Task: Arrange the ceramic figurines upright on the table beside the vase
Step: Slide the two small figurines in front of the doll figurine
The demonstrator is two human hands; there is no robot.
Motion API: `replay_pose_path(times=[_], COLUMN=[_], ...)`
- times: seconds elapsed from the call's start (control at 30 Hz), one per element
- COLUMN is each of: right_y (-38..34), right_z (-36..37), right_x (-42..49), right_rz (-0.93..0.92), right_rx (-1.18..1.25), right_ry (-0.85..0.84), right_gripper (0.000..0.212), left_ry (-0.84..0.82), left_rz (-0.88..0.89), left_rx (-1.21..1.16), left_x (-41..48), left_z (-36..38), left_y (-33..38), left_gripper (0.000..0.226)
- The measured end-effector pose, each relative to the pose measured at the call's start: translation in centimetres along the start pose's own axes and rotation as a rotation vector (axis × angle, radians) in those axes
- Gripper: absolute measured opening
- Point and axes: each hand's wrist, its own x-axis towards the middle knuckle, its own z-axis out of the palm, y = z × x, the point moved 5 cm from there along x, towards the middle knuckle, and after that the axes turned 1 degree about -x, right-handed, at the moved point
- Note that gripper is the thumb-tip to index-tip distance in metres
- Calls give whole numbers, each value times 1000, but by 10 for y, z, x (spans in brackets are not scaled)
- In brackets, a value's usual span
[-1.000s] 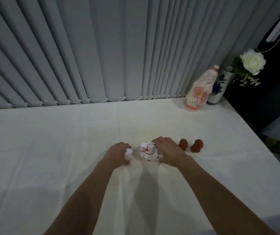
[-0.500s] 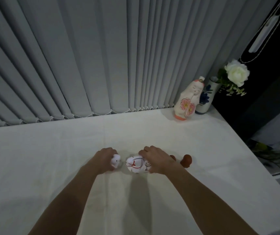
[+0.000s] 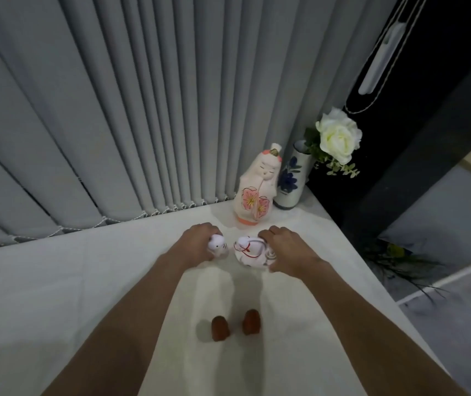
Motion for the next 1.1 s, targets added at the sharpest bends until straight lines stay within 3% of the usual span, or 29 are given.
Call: replay_pose_path(times=[0.23, 0.63, 0.9, 1.1], right_y=[65, 82, 78, 59], right_z=[18, 27, 25, 12], right_x=[9, 20, 11, -11], right_rz=[116, 134, 149, 146], right_rx=[50, 120, 192, 160], right_ry=[-5, -62, -32, 38], right_gripper=[59, 64, 108, 111], left_ry=[-56, -118, -89, -38], left_rz=[42, 33, 25, 44], left_rx=[-44, -38, -128, -49], left_x=[53, 72, 61, 32], left_z=[28, 44, 43, 30], left_y=[30, 34, 27, 21], left_gripper=[44, 41, 79, 92])
